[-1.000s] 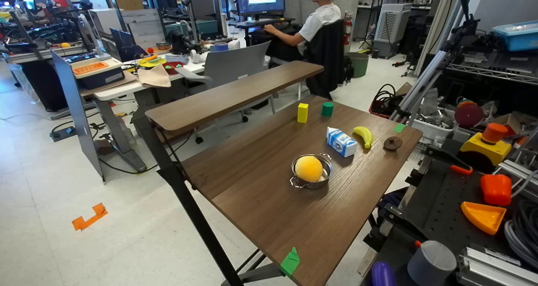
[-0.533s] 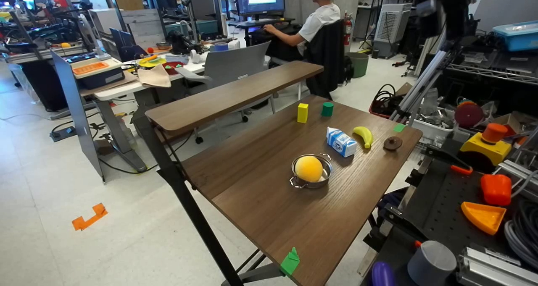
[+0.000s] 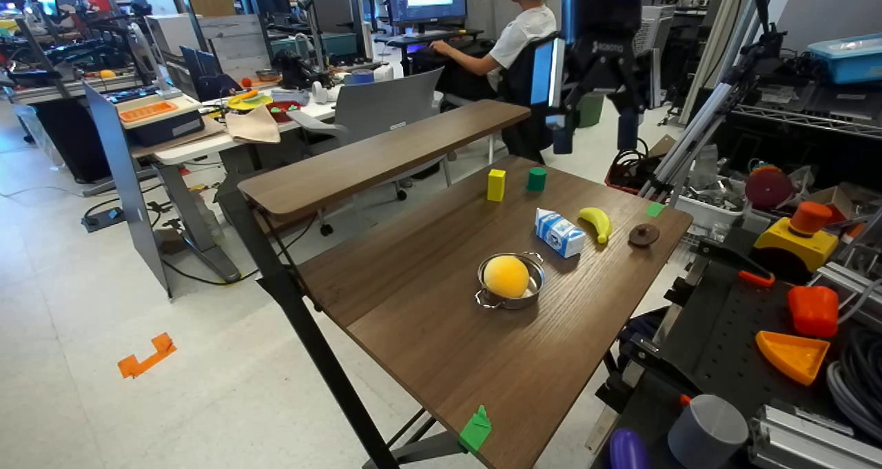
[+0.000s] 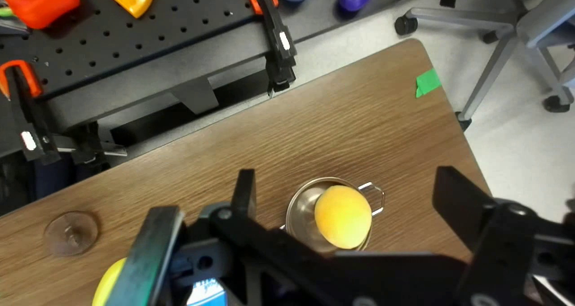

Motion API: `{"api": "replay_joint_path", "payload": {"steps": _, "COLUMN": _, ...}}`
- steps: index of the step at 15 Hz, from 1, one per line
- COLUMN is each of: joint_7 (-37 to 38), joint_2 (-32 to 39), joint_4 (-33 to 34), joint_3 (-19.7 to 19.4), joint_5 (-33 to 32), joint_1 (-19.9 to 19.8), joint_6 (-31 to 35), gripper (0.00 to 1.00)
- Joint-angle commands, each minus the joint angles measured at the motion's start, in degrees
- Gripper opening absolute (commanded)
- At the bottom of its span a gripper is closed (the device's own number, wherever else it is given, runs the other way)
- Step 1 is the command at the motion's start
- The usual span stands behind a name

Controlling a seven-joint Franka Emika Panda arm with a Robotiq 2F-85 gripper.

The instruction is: Remove the orange plushy from the pot and put it on the table

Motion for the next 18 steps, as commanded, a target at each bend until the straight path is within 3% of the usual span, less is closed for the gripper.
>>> {"api": "replay_joint_path", "payload": {"steps": 1, "joint_7": 4.3, "joint_2": 6.9, "joint_4": 4.7, "joint_3": -0.1, "joint_5": 0.8, "joint_1": 1.2, "joint_6": 4.0, "gripper": 1.00}}
{"api": "replay_joint_path", "payload": {"steps": 10, "joint_7": 10.5, "joint_2": 22.5, "joint_4": 13.7, "joint_3": -1.5, "joint_5": -1.1, "joint_1": 3.7, "joint_6": 12.5, "gripper": 1.00}}
{"api": "replay_joint_path", "payload": {"steps": 18, "joint_7": 14.4, "joint_2": 31.3, "joint_4": 18.9, "joint_3": -3.5, "joint_5": -4.7, "joint_1": 7.4, "joint_6": 13.6, "gripper": 1.00}}
